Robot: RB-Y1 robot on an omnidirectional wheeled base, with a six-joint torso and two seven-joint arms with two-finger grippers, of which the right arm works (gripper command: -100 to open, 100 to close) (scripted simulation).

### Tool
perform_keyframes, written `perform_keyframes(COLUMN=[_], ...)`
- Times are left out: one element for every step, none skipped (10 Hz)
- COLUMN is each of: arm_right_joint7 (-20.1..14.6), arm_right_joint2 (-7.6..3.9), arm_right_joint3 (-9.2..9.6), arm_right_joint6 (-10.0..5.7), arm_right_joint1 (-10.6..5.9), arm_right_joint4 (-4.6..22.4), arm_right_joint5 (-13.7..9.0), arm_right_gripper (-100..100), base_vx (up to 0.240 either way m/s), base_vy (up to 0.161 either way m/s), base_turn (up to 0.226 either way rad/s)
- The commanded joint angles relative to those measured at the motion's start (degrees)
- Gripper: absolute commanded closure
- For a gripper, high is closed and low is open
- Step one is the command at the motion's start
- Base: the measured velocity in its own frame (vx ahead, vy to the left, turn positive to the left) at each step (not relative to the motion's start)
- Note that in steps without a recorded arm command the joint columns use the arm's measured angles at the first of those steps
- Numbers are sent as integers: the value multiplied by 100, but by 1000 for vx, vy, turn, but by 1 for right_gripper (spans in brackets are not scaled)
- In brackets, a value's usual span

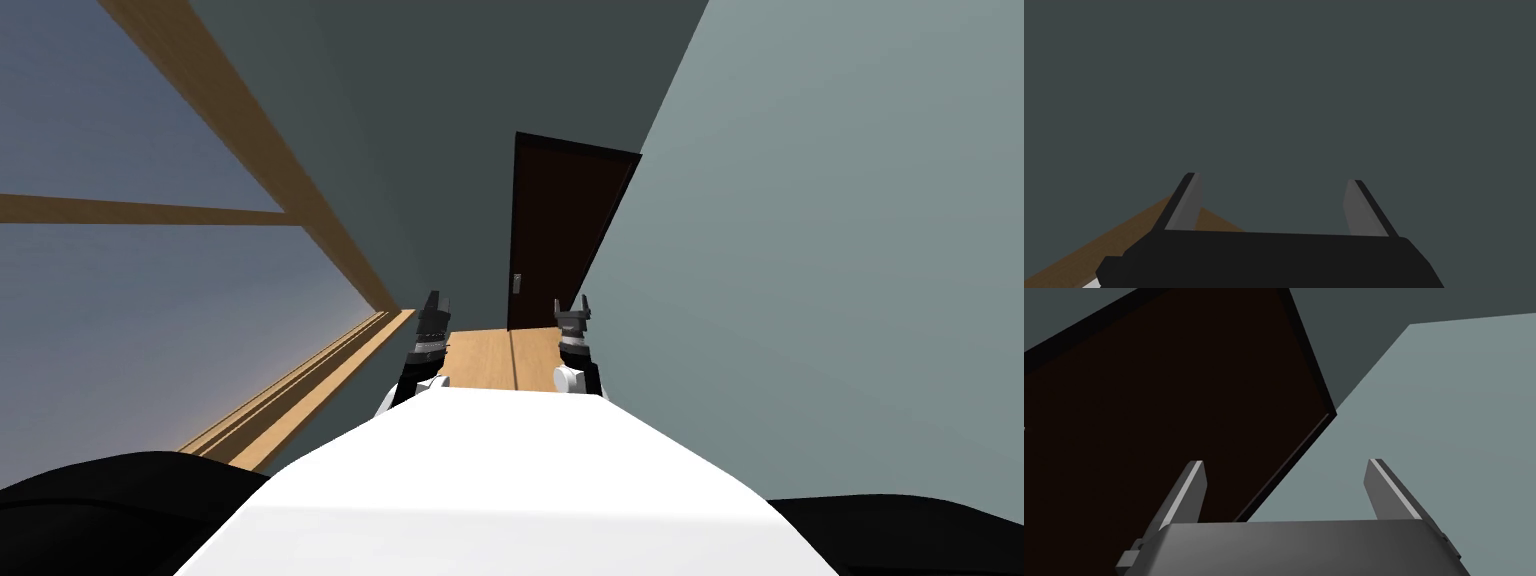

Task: Pull the door open

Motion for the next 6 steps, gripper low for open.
perform_keyframes(arm_right_joint7=[-226,-350,-485,-621,-756,-891], arm_right_joint2=[-88,-135,-185,-234,-284,-333], arm_right_joint3=[65,126,191,257,322,388], arm_right_joint6=[39,45,52,60,67,74], arm_right_joint1=[-157,-234,-319,-403,-488,-572], arm_right_joint4=[196,315,444,574,703,832], arm_right_joint5=[-134,-207,-286,-366,-445,-525], arm_right_gripper=[-100,-100,-100,-100,-100,-100], base_vx=[100,89,94,99,85,80], base_vy=[33,35,32,36,35,29], base_turn=[-39,-40,-42,-38,-37,-41])
